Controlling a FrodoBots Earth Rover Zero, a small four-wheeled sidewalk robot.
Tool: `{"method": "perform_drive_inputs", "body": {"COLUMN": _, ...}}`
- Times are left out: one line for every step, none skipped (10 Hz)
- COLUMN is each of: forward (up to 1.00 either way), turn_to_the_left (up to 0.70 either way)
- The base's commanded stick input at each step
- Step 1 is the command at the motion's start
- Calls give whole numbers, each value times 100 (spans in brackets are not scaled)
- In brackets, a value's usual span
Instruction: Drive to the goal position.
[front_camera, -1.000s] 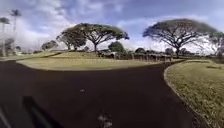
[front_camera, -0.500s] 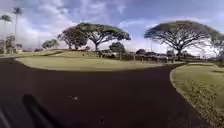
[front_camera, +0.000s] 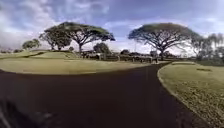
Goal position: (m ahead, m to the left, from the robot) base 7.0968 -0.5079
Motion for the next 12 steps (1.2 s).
{"method": "perform_drive_inputs", "body": {"forward": 70, "turn_to_the_left": -20}}
{"method": "perform_drive_inputs", "body": {"forward": 70, "turn_to_the_left": -2}}
{"method": "perform_drive_inputs", "body": {"forward": 70, "turn_to_the_left": 0}}
{"method": "perform_drive_inputs", "body": {"forward": 70, "turn_to_the_left": 0}}
{"method": "perform_drive_inputs", "body": {"forward": 70, "turn_to_the_left": 0}}
{"method": "perform_drive_inputs", "body": {"forward": 70, "turn_to_the_left": 0}}
{"method": "perform_drive_inputs", "body": {"forward": 70, "turn_to_the_left": 0}}
{"method": "perform_drive_inputs", "body": {"forward": 70, "turn_to_the_left": 0}}
{"method": "perform_drive_inputs", "body": {"forward": 70, "turn_to_the_left": 0}}
{"method": "perform_drive_inputs", "body": {"forward": 70, "turn_to_the_left": 0}}
{"method": "perform_drive_inputs", "body": {"forward": 70, "turn_to_the_left": 0}}
{"method": "perform_drive_inputs", "body": {"forward": 70, "turn_to_the_left": 0}}
